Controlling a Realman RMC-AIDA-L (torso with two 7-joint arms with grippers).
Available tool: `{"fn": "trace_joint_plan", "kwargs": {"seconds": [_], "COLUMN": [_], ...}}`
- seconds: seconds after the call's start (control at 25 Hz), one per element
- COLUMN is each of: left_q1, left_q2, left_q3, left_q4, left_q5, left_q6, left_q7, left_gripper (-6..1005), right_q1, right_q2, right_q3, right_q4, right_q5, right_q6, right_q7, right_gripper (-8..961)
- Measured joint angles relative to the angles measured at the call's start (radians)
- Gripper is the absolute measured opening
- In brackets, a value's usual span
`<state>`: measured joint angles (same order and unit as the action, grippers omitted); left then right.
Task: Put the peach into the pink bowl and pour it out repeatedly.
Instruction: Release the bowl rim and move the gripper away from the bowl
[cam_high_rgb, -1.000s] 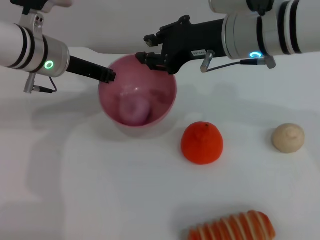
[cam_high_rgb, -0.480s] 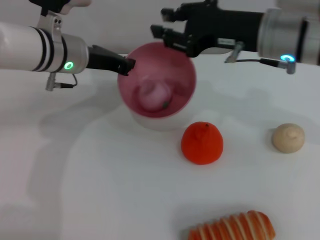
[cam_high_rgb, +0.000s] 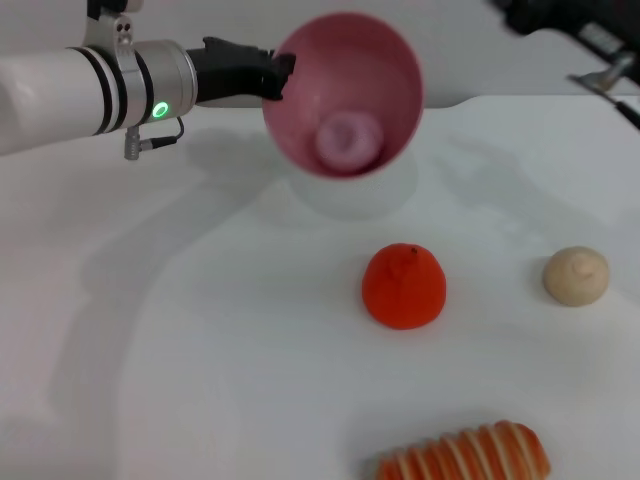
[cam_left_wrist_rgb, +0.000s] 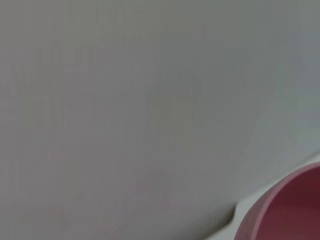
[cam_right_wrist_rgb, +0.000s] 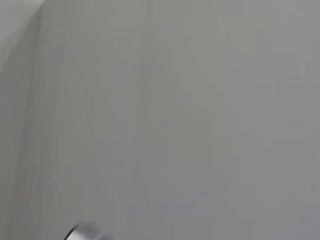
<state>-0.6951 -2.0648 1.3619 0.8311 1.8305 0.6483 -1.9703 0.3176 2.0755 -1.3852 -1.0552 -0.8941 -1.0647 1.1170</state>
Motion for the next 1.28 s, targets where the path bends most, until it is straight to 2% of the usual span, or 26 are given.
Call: {"fn": "trace_joint_plan", "kwargs": {"seconds": [0.12,0.2,0.32,0.44,0.48,0.52,0.56,0.88,1.12,1.28], "left_q1": [0.006,0.011,0.024,0.032,0.049,0.049,0.067,0.128,0.145,0.155], "left_q2": [-0.002,-0.003,-0.004,-0.005,-0.005,-0.005,-0.006,-0.007,-0.008,-0.009], "left_q3": [0.002,0.004,0.026,0.042,0.069,0.069,0.104,0.161,0.176,0.239], "left_q4": [-0.032,-0.051,-0.076,-0.079,-0.081,-0.081,-0.081,-0.127,-0.198,-0.219], "left_q5": [-0.15,-0.244,-0.404,-0.475,-0.581,-0.581,-0.704,-1.084,-1.22,-1.294], "left_q6": [-0.02,-0.021,-0.022,-0.021,-0.018,-0.018,-0.014,0.08,0.18,0.209], "left_q7": [0.107,0.178,0.305,0.372,0.479,0.479,0.598,0.978,1.124,1.196], "left_gripper": [136,137,137,138,138,138,138,139,140,140], "right_q1": [-0.013,-0.016,-0.017,-0.018,-0.02,-0.02,-0.023,-0.049,-0.072,-0.081], "right_q2": [-0.001,-0.002,-0.002,-0.001,0.001,0.001,0.001,0.002,-0.001,0.0], "right_q3": [0.021,0.04,0.078,0.119,0.152,0.152,0.17,0.298,0.33,0.357], "right_q4": [0.106,0.156,0.221,0.266,0.298,0.298,0.316,0.404,0.434,0.44], "right_q5": [0.176,0.228,0.254,0.257,0.265,0.265,0.276,0.34,0.386,0.388], "right_q6": [-0.086,-0.123,-0.164,-0.211,-0.257,-0.257,-0.284,-0.412,-0.436,-0.44], "right_q7": [-0.121,-0.153,-0.173,-0.188,-0.202,-0.202,-0.209,-0.226,-0.226,-0.226], "right_gripper": [383,383,383,383,383,383,383,384,383,383]}}
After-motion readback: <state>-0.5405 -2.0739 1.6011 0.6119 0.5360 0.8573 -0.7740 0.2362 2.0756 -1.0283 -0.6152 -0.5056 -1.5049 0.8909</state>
